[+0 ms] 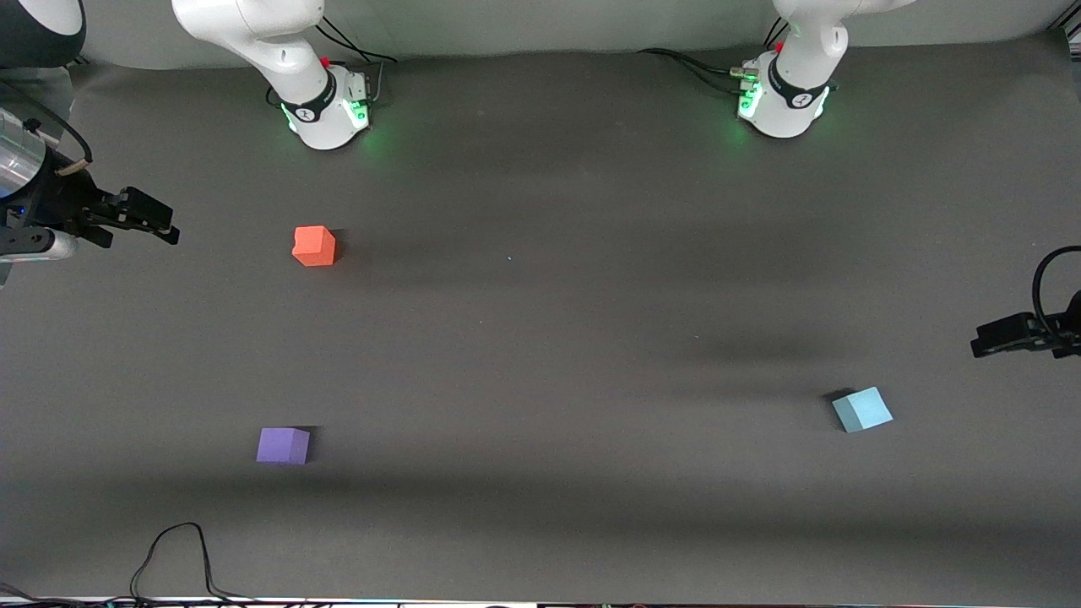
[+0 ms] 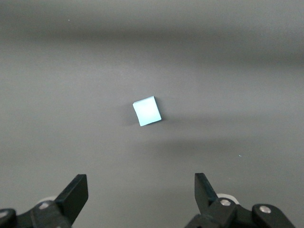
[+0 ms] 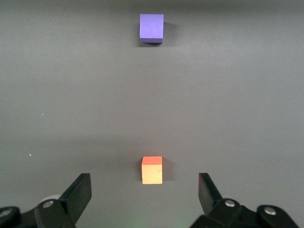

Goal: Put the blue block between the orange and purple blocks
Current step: 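Move the left gripper toward the light blue cube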

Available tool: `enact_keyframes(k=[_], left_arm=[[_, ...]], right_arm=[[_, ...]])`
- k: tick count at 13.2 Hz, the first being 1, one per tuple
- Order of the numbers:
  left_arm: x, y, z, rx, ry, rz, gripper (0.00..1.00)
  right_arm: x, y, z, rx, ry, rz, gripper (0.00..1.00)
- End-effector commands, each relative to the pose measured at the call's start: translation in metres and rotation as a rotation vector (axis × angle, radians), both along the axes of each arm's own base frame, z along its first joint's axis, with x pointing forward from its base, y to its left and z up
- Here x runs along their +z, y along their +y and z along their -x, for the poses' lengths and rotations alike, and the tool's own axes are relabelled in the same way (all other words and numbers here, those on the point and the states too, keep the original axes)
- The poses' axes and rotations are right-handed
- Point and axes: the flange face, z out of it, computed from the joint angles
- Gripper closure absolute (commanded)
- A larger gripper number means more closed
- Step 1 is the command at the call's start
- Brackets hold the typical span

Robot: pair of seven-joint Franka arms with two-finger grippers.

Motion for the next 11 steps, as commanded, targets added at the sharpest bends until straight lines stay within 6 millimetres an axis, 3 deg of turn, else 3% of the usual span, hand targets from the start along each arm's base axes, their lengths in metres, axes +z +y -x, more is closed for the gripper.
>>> enact_keyframes(k=[1, 5, 11], left_arm=[[-0.03, -0.002, -0.013, 0.008, 0.036, 0.006, 0.0], [-0.128, 0.001, -0.02, 0.015, 0.082, 0.003, 0.0], [-0.248, 0.011, -0.016, 0.034, 0.07, 0.005, 0.0]], right_arm=[[0.002, -0.002, -0.001, 0.018, 0.002, 0.004, 0.0], [0.002, -0.003, -0.001, 0.015, 0.002, 0.004, 0.0], [0.001, -0.003, -0.001, 0.015, 0.005, 0.004, 0.0]])
